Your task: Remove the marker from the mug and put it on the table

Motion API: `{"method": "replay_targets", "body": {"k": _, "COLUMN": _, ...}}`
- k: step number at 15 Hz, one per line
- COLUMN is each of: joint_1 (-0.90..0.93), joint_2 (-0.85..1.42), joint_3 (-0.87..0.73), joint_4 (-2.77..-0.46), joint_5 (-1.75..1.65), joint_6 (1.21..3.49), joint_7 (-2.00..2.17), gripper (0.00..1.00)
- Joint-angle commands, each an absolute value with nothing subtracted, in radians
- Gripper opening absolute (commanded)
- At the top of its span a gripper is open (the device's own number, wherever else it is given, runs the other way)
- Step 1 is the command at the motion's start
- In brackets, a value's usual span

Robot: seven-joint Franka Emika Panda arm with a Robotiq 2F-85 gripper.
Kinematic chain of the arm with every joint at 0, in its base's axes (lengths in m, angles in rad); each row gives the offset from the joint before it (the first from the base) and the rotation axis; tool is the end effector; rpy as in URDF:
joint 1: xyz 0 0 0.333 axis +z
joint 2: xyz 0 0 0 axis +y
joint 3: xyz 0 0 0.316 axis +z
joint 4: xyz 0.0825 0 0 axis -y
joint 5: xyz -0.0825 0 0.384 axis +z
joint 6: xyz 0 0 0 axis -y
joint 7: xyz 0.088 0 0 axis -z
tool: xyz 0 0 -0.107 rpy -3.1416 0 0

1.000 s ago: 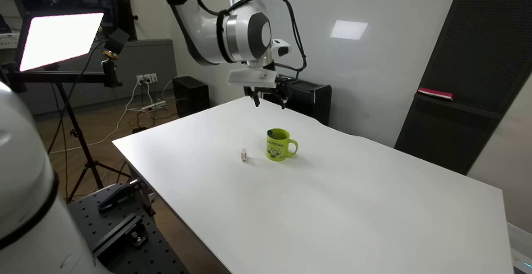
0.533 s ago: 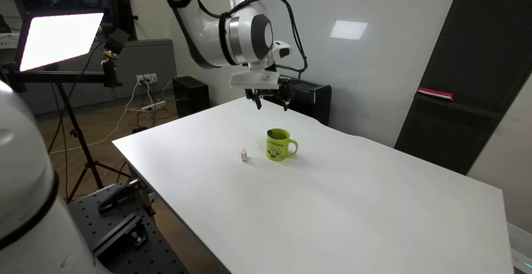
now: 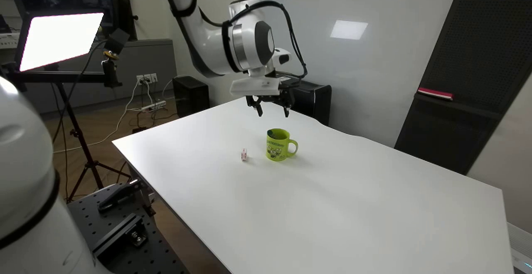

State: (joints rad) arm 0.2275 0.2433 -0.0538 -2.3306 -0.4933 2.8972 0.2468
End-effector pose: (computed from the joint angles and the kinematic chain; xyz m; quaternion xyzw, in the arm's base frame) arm 0.5306 0.1217 0.2629 0.9639 0.1910 0.1729 0.0680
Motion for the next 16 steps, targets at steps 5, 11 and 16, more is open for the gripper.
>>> {"method": "replay_targets", "body": {"k": 5, "joint_1": 0.282, "joint_2": 0.311, "joint_3": -0.096, "joint_4": -2.288, "joint_5": -0.526, "joint_6": 2.927, "joint_7": 0.324, "gripper": 1.0}}
{"method": "replay_targets", "body": {"k": 11, "joint_1": 0.337, "joint_2": 0.355, "joint_3": -0.166, "joint_4": -2.269, "joint_5": -0.554, "joint_6": 3.022, "joint_7": 0.364, "gripper": 1.0}}
{"method": "replay_targets", "body": {"k": 16, "joint_1": 0.367, "joint_2": 0.397, "joint_3": -0.197, "joint_4": -2.257, "joint_5": -0.527, "joint_6": 3.061, "joint_7": 0.356, "gripper": 1.0}}
